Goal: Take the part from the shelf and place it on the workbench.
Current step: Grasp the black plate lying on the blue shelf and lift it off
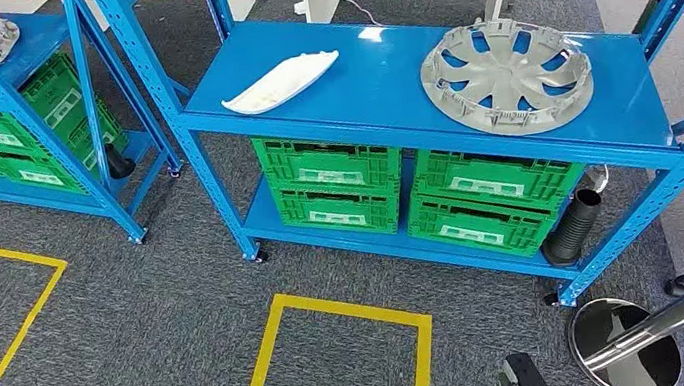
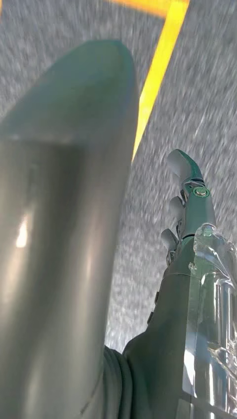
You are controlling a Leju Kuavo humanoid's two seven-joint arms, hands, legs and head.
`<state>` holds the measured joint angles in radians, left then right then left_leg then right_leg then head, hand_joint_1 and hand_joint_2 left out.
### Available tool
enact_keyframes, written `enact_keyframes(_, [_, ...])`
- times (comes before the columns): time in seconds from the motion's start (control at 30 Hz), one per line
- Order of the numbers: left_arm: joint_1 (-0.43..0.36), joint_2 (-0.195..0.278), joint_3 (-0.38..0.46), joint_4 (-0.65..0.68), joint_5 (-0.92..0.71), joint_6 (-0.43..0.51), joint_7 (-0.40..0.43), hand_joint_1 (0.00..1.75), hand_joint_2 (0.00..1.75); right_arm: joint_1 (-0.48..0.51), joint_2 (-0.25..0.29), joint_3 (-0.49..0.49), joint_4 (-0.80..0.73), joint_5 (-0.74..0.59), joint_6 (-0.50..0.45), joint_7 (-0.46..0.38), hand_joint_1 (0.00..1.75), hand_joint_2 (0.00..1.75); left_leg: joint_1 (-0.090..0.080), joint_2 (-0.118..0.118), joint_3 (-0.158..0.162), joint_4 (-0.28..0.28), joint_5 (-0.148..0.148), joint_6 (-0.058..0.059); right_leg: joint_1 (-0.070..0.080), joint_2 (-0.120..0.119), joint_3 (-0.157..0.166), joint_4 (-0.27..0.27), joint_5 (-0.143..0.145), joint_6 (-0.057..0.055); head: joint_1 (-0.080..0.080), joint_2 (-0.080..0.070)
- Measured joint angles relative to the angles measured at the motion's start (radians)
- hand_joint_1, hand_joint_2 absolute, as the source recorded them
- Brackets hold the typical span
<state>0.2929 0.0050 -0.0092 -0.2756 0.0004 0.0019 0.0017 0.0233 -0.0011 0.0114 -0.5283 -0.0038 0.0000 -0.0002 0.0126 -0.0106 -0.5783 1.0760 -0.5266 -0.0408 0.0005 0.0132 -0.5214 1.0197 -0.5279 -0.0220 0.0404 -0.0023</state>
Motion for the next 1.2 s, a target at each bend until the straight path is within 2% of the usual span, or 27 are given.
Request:
enact_keyframes(0.07, [-0.026, -0.001, 0.000, -0.008, 0.000, 0.000, -0.001, 0.00, 0.00, 0.023, 0.000, 0.000, 0.008, 0.000, 0.000, 0.000, 0.00, 0.00, -0.003, 0.003, 0.014, -0.022, -0.001, 0.008, 0.003, -0.004, 0.000, 0.001, -0.006, 0.005, -0.001, 0.000])
enact_keyframes(0.1, [-0.052, -0.001, 0.000, -0.018, 0.000, 0.000, -0.002, 0.00, 0.00, 0.048, 0.000, 0.000, 0.019, 0.000, 0.000, 0.001, 0.00, 0.00, -0.005, 0.005, 0.025, -0.042, 0.000, 0.016, 0.004, -0.007, 0.001, 0.002, -0.009, 0.010, -0.001, 0.000])
enact_keyframes(0.17, [-0.107, -0.003, 0.000, -0.052, 0.000, 0.000, -0.003, 0.00, 0.00, 0.103, 0.000, 0.000, 0.050, 0.000, 0.000, 0.002, 0.00, 0.00, -0.007, 0.005, 0.027, -0.046, -0.004, 0.032, 0.005, -0.010, 0.004, 0.000, -0.012, 0.017, 0.000, 0.000])
enact_keyframes(0.23, [-0.165, -0.006, 0.000, -0.096, 0.000, 0.000, -0.004, 0.00, 0.00, 0.163, 0.001, 0.001, 0.090, 0.000, 0.000, 0.003, 0.00, 0.00, -0.004, 0.004, 0.030, -0.051, -0.006, 0.042, 0.005, -0.011, 0.002, 0.016, -0.026, 0.027, 0.003, 0.000])
enact_keyframes(0.27, [-0.194, -0.008, 0.000, -0.121, 0.000, 0.000, -0.005, 0.00, 0.00, 0.191, 0.001, 0.001, 0.114, 0.000, 0.000, 0.004, 0.00, 0.44, -0.001, 0.003, 0.033, -0.053, -0.007, 0.046, 0.004, -0.010, -0.013, 0.050, -0.045, 0.033, 0.004, 0.000])
enact_keyframes(0.3, [-0.223, -0.008, 0.000, -0.147, 0.000, 0.000, -0.005, 0.00, 0.00, 0.217, 0.001, 0.001, 0.140, 0.000, 0.000, 0.004, 0.00, 0.87, -0.001, 0.001, 0.035, -0.053, -0.008, 0.050, 0.002, -0.010, -0.042, 0.105, -0.072, 0.037, 0.006, 0.000])
enact_keyframes(0.37, [-0.268, -0.007, 0.000, -0.196, 0.000, 0.000, -0.006, 0.00, 0.00, 0.262, -0.001, 0.001, 0.191, 0.000, 0.000, 0.004, 0.00, 0.87, -0.002, -0.006, 0.039, -0.053, -0.013, 0.055, -0.001, -0.010, -0.120, 0.240, -0.123, 0.042, 0.007, 0.000])
enact_keyframes(0.4, [-0.283, -0.007, 0.000, -0.216, 0.000, 0.000, -0.006, 0.00, 0.00, 0.280, -0.001, 0.001, 0.211, 0.000, 0.000, 0.004, 0.00, 0.44, -0.002, -0.010, 0.042, -0.053, -0.016, 0.055, -0.002, -0.010, -0.150, 0.284, -0.129, 0.042, 0.007, 0.000])
enact_keyframes(0.43, [-0.290, -0.007, 0.000, -0.230, 0.000, 0.000, -0.006, 0.00, 0.00, 0.291, -0.002, 0.001, 0.225, 0.000, 0.000, 0.005, 0.00, 0.00, -0.002, -0.013, 0.046, -0.053, -0.019, 0.054, -0.002, -0.010, -0.162, 0.292, -0.113, 0.041, 0.007, 0.000])
enact_keyframes(0.47, [-0.290, -0.007, 0.000, -0.240, 0.000, 0.000, -0.005, 0.00, 0.00, 0.294, -0.002, 0.001, 0.235, 0.000, 0.000, 0.004, 0.00, 0.00, -0.002, -0.012, 0.053, -0.053, -0.024, 0.053, -0.001, -0.011, -0.156, 0.259, -0.077, 0.039, 0.007, 0.000])
enact_keyframes(0.53, [-0.269, -0.007, 0.001, -0.246, 0.000, 0.000, -0.004, 0.00, 0.00, 0.273, -0.002, 0.001, 0.241, 0.000, 0.000, 0.003, 0.00, 0.00, -0.002, -0.003, 0.067, -0.054, -0.035, 0.049, 0.003, -0.031, -0.105, 0.131, 0.004, 0.029, 0.007, 0.000])
enact_keyframes(0.57, [-0.249, -0.007, 0.001, -0.242, 0.000, 0.000, -0.003, 0.00, 0.00, 0.250, -0.002, 0.001, 0.238, 0.000, 0.000, 0.002, 0.00, 0.00, -0.004, 0.005, 0.072, -0.055, -0.041, 0.045, 0.006, -0.044, -0.080, 0.074, 0.026, 0.022, 0.007, 0.000])
enact_keyframes(0.63, [-0.197, -0.007, 0.001, -0.222, 0.000, 0.000, -0.001, 0.00, 0.00, 0.193, -0.002, 0.001, 0.218, 0.000, 0.000, 0.001, 0.00, 0.00, -0.005, 0.020, 0.080, -0.060, -0.051, 0.036, 0.014, -0.055, -0.057, 0.027, 0.030, 0.011, 0.006, 0.000])
enact_keyframes(0.7, [-0.143, -0.008, 0.000, -0.190, 0.000, 0.000, 0.001, 0.00, 0.00, 0.137, -0.001, 0.001, 0.185, 0.000, 0.000, 0.000, 0.00, 0.00, -0.005, 0.035, 0.091, -0.067, -0.056, 0.027, 0.013, -0.038, -0.053, 0.018, 0.030, 0.002, 0.005, 0.000])
enact_keyframes(0.77, [-0.092, -0.009, 0.000, -0.149, 0.000, -0.001, 0.001, 0.00, 0.00, 0.086, 0.000, 0.001, 0.142, 0.000, 0.000, -0.001, 0.00, 0.00, -0.006, 0.035, 0.090, -0.044, -0.076, 0.017, 0.006, -0.022, -0.042, 0.003, 0.033, -0.006, 0.003, 0.000])
enact_keyframes(0.8, [-0.067, -0.009, 0.000, -0.123, 0.000, -0.001, 0.001, 0.00, 0.00, 0.059, 0.001, 0.001, 0.117, 0.000, 0.000, -0.002, 0.00, 0.00, -0.005, 0.031, 0.073, -0.003, -0.099, 0.012, 0.002, -0.012, -0.037, -0.002, 0.034, -0.009, 0.001, 0.000])
enact_keyframes(0.87, [-0.019, -0.006, 0.000, -0.069, 0.000, 0.000, 0.002, 0.00, 0.00, 0.010, 0.001, 0.001, 0.067, 0.000, 0.000, -0.002, 0.00, 0.00, -0.003, 0.024, 0.004, 0.127, -0.153, 0.005, 0.002, 0.015, -0.033, -0.004, 0.032, -0.014, -0.002, 0.000])
enact_keyframes(0.9, [0.002, -0.004, 0.000, -0.046, 0.000, 0.000, 0.002, 0.00, 0.00, -0.008, 0.001, 0.000, 0.047, 0.000, 0.000, -0.003, 0.00, 0.00, -0.002, 0.023, -0.030, 0.181, -0.166, 0.002, 0.001, 0.031, -0.031, -0.003, 0.030, -0.014, -0.004, 0.000])
enact_keyframes(0.93, [0.017, -0.003, 0.000, -0.029, 0.000, 0.000, 0.003, 0.00, 0.00, -0.020, 0.001, 0.000, 0.030, 0.000, 0.000, -0.003, 0.00, 0.00, -0.001, 0.023, -0.052, 0.205, -0.160, 0.001, 0.001, 0.047, -0.027, -0.003, 0.027, -0.013, -0.004, 0.000])
enact_keyframes(0.97, [0.024, -0.001, 0.000, -0.017, 0.000, 0.000, 0.004, 0.00, 0.00, -0.024, 0.001, 0.000, 0.019, 0.000, 0.000, -0.003, 0.00, 0.00, -0.001, 0.021, -0.055, 0.190, -0.131, 0.000, 0.000, 0.060, -0.022, -0.002, 0.023, -0.010, -0.005, 0.000])
enact_keyframes(1.0, [0.021, 0.000, 0.000, -0.011, 0.000, 0.000, 0.003, 0.00, 0.00, -0.019, 0.001, 0.000, 0.013, 0.000, 0.000, -0.003, 0.00, 0.00, 0.001, 0.017, -0.042, 0.138, -0.086, -0.001, -0.001, 0.069, -0.015, -0.002, 0.018, -0.007, -0.006, 0.000])
enact_keyframes(1.03, [0.008, 0.001, 0.000, -0.009, 0.000, 0.000, 0.002, 0.00, 0.00, -0.007, 0.001, 0.000, 0.011, 0.000, 0.000, -0.001, 0.00, 0.00, 0.003, 0.002, -0.019, 0.074, -0.045, -0.001, -0.003, 0.076, -0.009, -0.001, 0.013, -0.002, -0.006, 0.000])
enact_keyframes(1.07, [-0.012, 0.001, 0.000, -0.010, 0.000, 0.000, 0.000, 0.00, 0.00, 0.010, 0.001, 0.000, 0.013, 0.000, 0.000, 0.000, 0.00, 0.00, 0.004, -0.015, 0.005, 0.014, -0.018, 0.000, -0.003, 0.080, -0.005, 0.002, 0.006, 0.003, -0.008, 0.000])
enact_keyframes(1.1, [-0.034, 0.000, -0.001, -0.016, 0.000, 0.000, -0.001, 0.00, 0.00, 0.031, 0.001, 0.000, 0.019, 0.000, 0.000, 0.001, 0.00, 0.00, 0.005, -0.030, 0.023, -0.026, -0.005, 0.004, -0.003, 0.083, -0.005, 0.003, 0.002, 0.008, -0.008, 0.000])
enact_keyframes(1.13, [-0.059, -0.001, -0.001, -0.026, 0.000, 0.000, -0.002, 0.00, 0.00, 0.056, 0.001, 0.000, 0.029, 0.000, 0.000, 0.002, 0.00, 0.00, 0.004, -0.040, 0.033, -0.042, -0.007, 0.011, -0.003, 0.088, -0.006, 0.003, 0.000, 0.013, -0.008, 0.000])
enact_keyframes(1.2, [-0.114, -0.004, -0.001, -0.061, 0.000, 0.000, -0.003, 0.00, 0.00, 0.113, 0.002, 0.000, 0.061, 0.000, 0.000, 0.003, 0.00, 0.00, 0.002, -0.031, 0.036, -0.048, -0.011, 0.027, -0.005, 0.097, -0.008, 0.001, -0.001, 0.022, -0.007, 0.000])
